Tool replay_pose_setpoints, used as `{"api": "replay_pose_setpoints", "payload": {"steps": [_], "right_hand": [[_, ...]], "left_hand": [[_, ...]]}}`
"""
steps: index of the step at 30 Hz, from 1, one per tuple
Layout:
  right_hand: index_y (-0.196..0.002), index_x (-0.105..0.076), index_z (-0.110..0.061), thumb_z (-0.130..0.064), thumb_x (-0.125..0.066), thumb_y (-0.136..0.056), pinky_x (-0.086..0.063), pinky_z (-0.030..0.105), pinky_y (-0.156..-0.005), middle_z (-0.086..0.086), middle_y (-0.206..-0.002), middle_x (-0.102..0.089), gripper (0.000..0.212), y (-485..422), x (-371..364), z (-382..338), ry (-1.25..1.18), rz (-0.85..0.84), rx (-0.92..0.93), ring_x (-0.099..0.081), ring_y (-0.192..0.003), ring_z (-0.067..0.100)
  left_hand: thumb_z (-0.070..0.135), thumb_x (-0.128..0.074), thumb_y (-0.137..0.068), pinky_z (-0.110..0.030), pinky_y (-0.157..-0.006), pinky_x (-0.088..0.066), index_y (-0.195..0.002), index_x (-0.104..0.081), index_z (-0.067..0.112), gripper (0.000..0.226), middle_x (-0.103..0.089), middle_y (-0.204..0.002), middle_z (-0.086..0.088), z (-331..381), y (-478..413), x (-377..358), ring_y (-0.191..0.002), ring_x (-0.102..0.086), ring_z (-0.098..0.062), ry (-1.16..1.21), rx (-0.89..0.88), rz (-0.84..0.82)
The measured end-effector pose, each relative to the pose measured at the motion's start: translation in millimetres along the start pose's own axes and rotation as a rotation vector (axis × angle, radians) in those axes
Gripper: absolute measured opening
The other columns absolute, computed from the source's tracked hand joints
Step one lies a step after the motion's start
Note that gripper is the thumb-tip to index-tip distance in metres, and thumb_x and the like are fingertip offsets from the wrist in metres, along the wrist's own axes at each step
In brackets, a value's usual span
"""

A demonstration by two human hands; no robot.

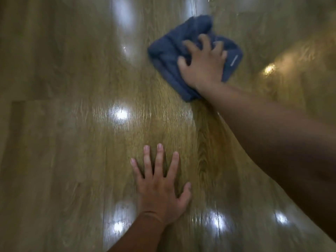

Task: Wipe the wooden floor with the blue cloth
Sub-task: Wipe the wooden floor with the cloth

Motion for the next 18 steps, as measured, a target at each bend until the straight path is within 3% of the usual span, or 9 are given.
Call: {"api": "replay_pose_setpoints", "payload": {"steps": [3, 6, 10, 13, 15, 18], "right_hand": [[-0.135, -0.055, -0.04, -0.054, -0.044, -0.087, -0.032, 0.048, -0.101, -0.003, -0.151, -0.042, 0.051, 49, -2, -9, 0.007, -0.092, 0.314, -0.039, -0.131, 0.037], [-0.127, -0.067, -0.03, -0.045, -0.053, -0.085, -0.036, 0.048, -0.093, 0.003, -0.142, -0.055, 0.047, 90, 7, 41, -0.04, -0.043, 0.365, -0.048, -0.119, 0.042], [-0.126, -0.067, -0.024, -0.04, -0.049, -0.088, -0.041, 0.051, -0.093, 0.009, -0.138, -0.057, 0.045, 131, 33, 167, 0.015, 0.085, 0.033, -0.048, -0.112, 0.046], [-0.138, -0.053, -0.026, -0.046, -0.034, -0.089, -0.036, 0.062, -0.105, 0.014, -0.148, -0.042, 0.056, 146, 62, 256, 0.164, 0.008, -0.321, -0.041, -0.125, 0.051], [-0.144, -0.042, -0.025, -0.048, -0.027, -0.087, -0.027, 0.071, -0.109, 0.019, -0.153, -0.032, 0.063, 130, 68, 281, 0.199, -0.025, -0.495, -0.031, -0.136, 0.052], [-0.145, -0.037, -0.031, -0.056, -0.027, -0.086, -0.019, 0.072, -0.113, 0.013, -0.159, -0.025, 0.065, 87, 59, 256, 0.07, 0.014, -0.679, -0.02, -0.144, 0.047]], "left_hand": [[0.061, -0.051, -0.078, -0.074, -0.112, -0.011, -0.146, -0.042, 0.025, 0.078, -0.03, -0.16, -0.015, 0, 0, 1, -0.15, -0.015, -0.044, 0.022, 0.004, 0.02], [0.058, -0.052, -0.078, -0.074, -0.112, -0.011, -0.145, -0.046, 0.024, 0.075, -0.031, -0.16, -0.015, 0, 1, 2, -0.15, -0.015, -0.044, 0.036, -0.002, 0.037], [0.059, -0.051, -0.078, -0.075, -0.112, -0.011, -0.145, -0.047, 0.023, 0.076, -0.029, -0.16, -0.016, 1, 0, 2, -0.149, -0.016, -0.045, 0.03, -0.017, 0.028], [0.058, -0.052, -0.076, -0.075, -0.112, -0.011, -0.143, -0.052, 0.021, 0.076, -0.032, -0.158, -0.017, 2, -1, 2, -0.148, -0.019, -0.046, 0.029, -0.019, 0.016], [0.06, -0.051, -0.076, -0.075, -0.111, -0.011, -0.144, -0.05, 0.022, 0.077, -0.031, -0.159, -0.018, 3, -1, 3, -0.148, -0.018, -0.047, 0.017, -0.012, -0.011], [0.06, -0.051, -0.076, -0.076, -0.11, -0.014, -0.144, -0.051, 0.022, 0.078, -0.033, -0.158, -0.018, 3, -2, 5, -0.147, -0.02, -0.048, 0.025, -0.004, -0.038]]}}
Point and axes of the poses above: each hand's wrist, its own y-axis away from the middle knuckle, its own x-axis out of the back of the hand, z = x × y, the point moved 4 cm from there along -y, towards the middle knuckle
